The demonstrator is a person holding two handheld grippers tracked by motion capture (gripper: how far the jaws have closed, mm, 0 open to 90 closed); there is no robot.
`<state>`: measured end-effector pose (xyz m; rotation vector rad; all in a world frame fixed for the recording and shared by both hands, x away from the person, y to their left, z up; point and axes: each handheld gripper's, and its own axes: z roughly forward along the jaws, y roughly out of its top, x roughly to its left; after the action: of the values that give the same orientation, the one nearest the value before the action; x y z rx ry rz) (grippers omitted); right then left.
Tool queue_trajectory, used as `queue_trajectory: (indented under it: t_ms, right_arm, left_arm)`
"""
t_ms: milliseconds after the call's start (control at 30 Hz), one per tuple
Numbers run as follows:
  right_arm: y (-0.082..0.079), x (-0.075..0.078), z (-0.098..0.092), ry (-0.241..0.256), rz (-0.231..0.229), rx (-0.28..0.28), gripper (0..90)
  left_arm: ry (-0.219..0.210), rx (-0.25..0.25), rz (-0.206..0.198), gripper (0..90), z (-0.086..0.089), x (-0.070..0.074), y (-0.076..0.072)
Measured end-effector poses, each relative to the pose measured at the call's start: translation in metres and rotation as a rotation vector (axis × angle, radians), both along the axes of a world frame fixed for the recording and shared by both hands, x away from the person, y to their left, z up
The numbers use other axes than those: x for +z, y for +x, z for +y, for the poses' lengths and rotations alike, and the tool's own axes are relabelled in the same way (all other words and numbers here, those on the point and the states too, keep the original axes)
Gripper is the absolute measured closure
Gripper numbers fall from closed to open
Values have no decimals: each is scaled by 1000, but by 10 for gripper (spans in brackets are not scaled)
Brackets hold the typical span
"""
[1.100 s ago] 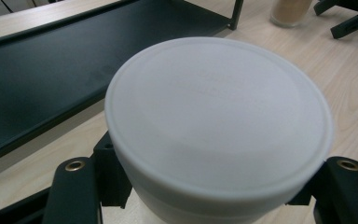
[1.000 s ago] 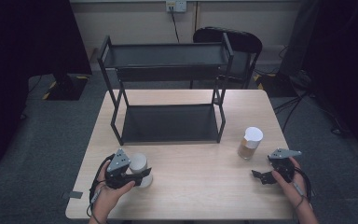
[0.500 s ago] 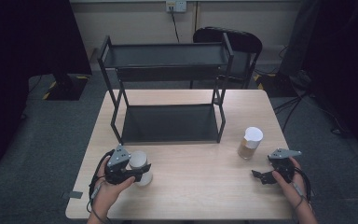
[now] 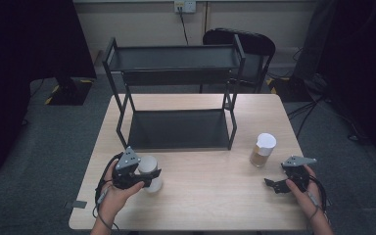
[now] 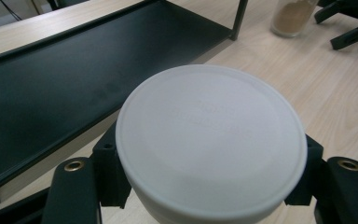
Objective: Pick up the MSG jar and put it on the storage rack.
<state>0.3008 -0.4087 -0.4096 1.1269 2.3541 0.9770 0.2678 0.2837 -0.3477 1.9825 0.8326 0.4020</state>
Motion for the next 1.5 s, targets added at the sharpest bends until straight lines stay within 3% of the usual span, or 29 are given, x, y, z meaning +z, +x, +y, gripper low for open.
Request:
queue_trajectory:
  t_ms: [100,533,900,1233,1300,1500]
  right_arm:
    - [0,0,0,0,0,0,0]
    - [-1,0,1,0,0,-8,0]
    - [-1,0,1,0,0,-9,0]
    - [-2,0,2,0,0,-15,0]
    - [-3,0,2,-1,-1,-18,0]
    - [-3,0,2,-1,-1,-18,0]
  left_arm:
    - [7,-4,3,343,-2,4,3]
    - [-39,-17,27,344,-2,23,29]
    - [-20,-26,31,343,-6,42,48]
    - [-41,-20,24,343,-9,59,67]
    - [-25,-17,18,343,-12,65,71]
    - [-34,-16,19,343,-13,75,78]
